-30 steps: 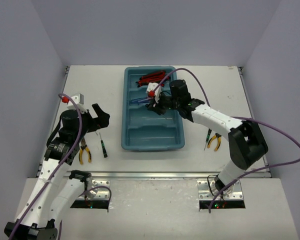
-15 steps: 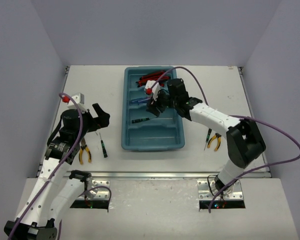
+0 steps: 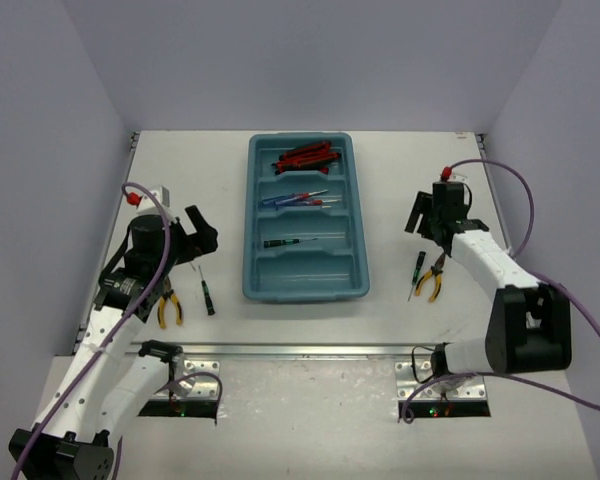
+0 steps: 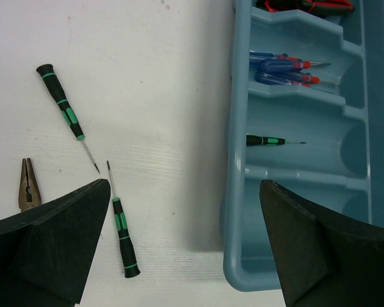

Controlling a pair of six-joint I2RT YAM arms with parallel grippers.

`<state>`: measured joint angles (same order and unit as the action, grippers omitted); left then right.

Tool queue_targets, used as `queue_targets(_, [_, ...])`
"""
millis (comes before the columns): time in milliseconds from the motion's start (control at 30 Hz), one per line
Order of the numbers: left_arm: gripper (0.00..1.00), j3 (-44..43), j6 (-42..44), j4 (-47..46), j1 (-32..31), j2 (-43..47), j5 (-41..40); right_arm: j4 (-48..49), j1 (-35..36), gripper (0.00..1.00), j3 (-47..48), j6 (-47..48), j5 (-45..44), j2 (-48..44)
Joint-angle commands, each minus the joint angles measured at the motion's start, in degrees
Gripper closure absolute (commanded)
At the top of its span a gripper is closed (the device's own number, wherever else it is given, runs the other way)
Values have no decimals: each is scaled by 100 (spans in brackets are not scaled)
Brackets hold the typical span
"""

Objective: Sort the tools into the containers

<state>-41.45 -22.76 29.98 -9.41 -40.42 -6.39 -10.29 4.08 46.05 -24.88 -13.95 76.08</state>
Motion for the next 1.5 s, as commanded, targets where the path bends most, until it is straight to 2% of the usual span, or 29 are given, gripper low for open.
queue_targets(0, [0, -55, -17, -177, -43, 135, -2, -307, -181, 28, 16, -493, -232, 603])
queue_targets(33, [0, -39, -9, -185, -44, 184, 6, -307, -206, 36, 109, -509, -250, 854])
queue_targets(200, [0, -47, -26, -159, -82, 226, -64, -294, -288, 50, 230, -568, -276, 1454])
queue_targets(333, [0, -47, -9, -168, -87, 220, -29, -141, -285, 51, 90, -657, -101, 1689])
queue_targets(667, [0, -47, 0, -177, -87, 210, 22, -16, -302, 69, -156, -711, 209, 1841])
queue_targets(767, [0, -47, 0, -177, -88, 193, 33, -8, -302, 81, -219, -710, 209, 1771])
queue_targets(833, [0, -49, 9, -177, -89, 193, 39, 3, -295, 95, -237, -660, 277, 1726])
queue_targets(900, [0, -47, 9, -177, -96, 187, 41, -3, -293, 99, -231, -616, 329, 1669])
queue_targets(1033, [0, -47, 18, -194, -92, 167, 68, 151, -250, 100, -328, -557, 747, 1150])
queue_targets(1133, [0, -47, 18, -197, -87, 143, 92, 668, -172, 100, -648, -540, 1058, 130])
queue_targets(1300, [0, -41, 34, -218, -96, 186, 142, 2039, 101, 100, -882, -129, 587, -1298])
queue_targets(1400, [0, -32, 31, -221, -94, 245, 140, 2988, 337, 100, -905, 649, 1051, -1554])
queue_targets(1467, [0, -26, 40, -238, -87, 279, 135, 3663, 527, 100, -751, 1482, 2452, -1414])
